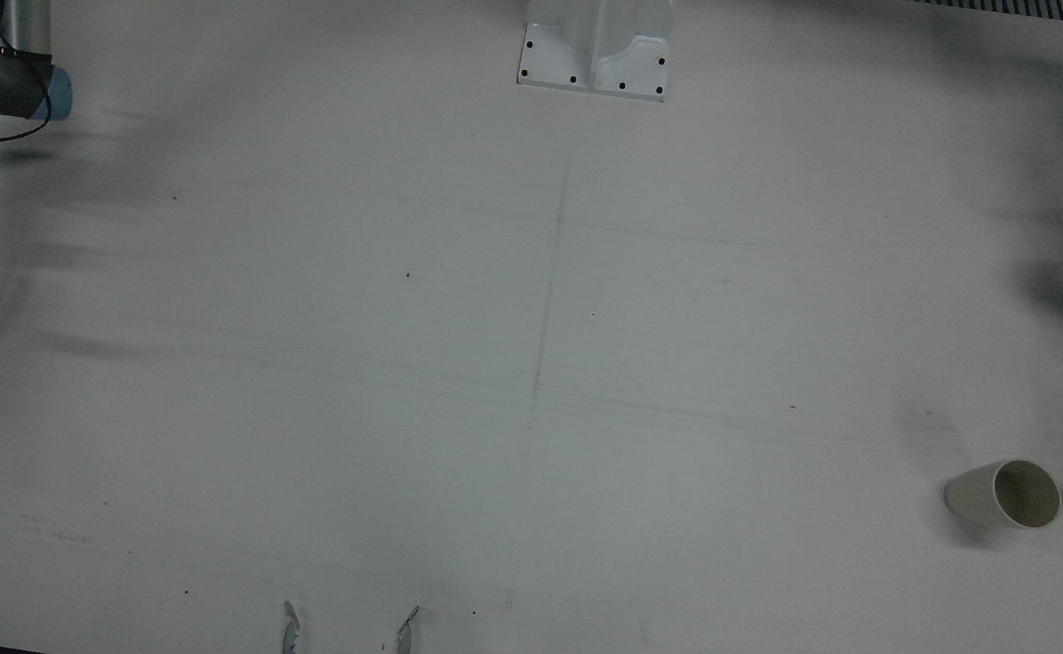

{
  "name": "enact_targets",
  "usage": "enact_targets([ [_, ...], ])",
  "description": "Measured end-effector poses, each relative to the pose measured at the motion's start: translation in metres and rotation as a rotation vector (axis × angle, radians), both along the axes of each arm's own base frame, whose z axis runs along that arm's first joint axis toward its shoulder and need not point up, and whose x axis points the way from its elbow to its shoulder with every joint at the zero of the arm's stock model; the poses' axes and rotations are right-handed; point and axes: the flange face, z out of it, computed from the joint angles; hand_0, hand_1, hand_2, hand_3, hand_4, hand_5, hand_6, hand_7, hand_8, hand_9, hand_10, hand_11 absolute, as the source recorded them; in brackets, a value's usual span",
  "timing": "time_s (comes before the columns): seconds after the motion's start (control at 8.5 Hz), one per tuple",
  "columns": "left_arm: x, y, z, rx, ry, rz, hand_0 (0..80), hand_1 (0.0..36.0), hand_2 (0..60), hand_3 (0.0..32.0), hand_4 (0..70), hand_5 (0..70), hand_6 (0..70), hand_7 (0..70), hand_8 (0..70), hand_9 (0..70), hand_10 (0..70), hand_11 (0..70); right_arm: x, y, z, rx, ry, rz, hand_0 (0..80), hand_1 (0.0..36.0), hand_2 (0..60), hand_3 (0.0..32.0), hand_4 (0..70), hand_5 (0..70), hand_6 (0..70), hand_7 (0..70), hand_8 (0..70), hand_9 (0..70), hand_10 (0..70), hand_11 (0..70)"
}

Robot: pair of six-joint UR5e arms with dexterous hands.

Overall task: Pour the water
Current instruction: 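Set down the white cup and open both hands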

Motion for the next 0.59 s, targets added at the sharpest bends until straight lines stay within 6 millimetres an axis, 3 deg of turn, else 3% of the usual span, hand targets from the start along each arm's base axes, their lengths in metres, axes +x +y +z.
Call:
enact_targets([
  [0.12, -0.055, 0.003, 0.0, 0.008, 0.009, -0.027, 44.4, 3.5, 0.0, 0.0, 20.7, 0.0, 11.4, 10.0, 1.2, 0.6, 0.0, 0.0, 0.009, -0.014, -0.03, 0.023, -0.003, 0.008, 47.7, 10.9, 0.0, 32.0, 2.9, 3.6, 8.7, 8.4, 0.7, 0.2, 0.0, 0.0],
  [0.24, -0.103, 0.001, -0.02, 0.026, 0.012, -0.039, 37.1, 0.2, 0.0, 0.0, 21.7, 0.0, 12.3, 12.1, 1.4, 1.0, 0.0, 0.0, 0.028, -0.018, -0.068, 0.035, -0.005, 0.034, 48.5, 13.2, 0.7, 31.0, 4.5, 4.2, 9.7, 9.9, 1.0, 1.0, 0.0, 0.0],
  [0.35, -0.136, -0.003, -0.056, 0.041, 0.015, -0.039, 27.0, 0.0, 0.0, 0.0, 20.9, 0.0, 12.3, 12.7, 1.4, 1.1, 0.0, 0.0, 0.06, -0.005, -0.105, 0.016, -0.002, 0.07, 50.5, 17.2, 5.4, 25.0, 1.5, 5.2, 9.2, 6.8, 1.0, 1.5, 0.0, 0.0],
  [0.47, -0.152, -0.012, -0.092, 0.053, 0.023, -0.035, 17.4, 0.0, 0.0, 0.0, 19.5, 0.0, 12.4, 12.8, 1.4, 1.1, 0.0, 0.0, 0.098, 0.016, -0.132, -0.018, 0.005, 0.084, 51.1, 18.8, 9.0, 19.4, 1.0, 5.6, 10.0, 7.3, 1.8, 2.5, 0.0, 0.0],
  [0.59, -0.157, -0.02, -0.118, 0.058, 0.041, -0.028, 33.2, 0.0, 0.0, 0.0, 19.4, 0.0, 11.8, 12.2, 1.3, 1.0, 0.6, 0.9, 0.126, 0.037, -0.14, -0.049, 0.006, 0.072, 50.3, 17.8, 8.2, 14.4, 2.3, 5.4, 9.7, 5.8, 2.7, 2.8, 0.0, 0.0],
])
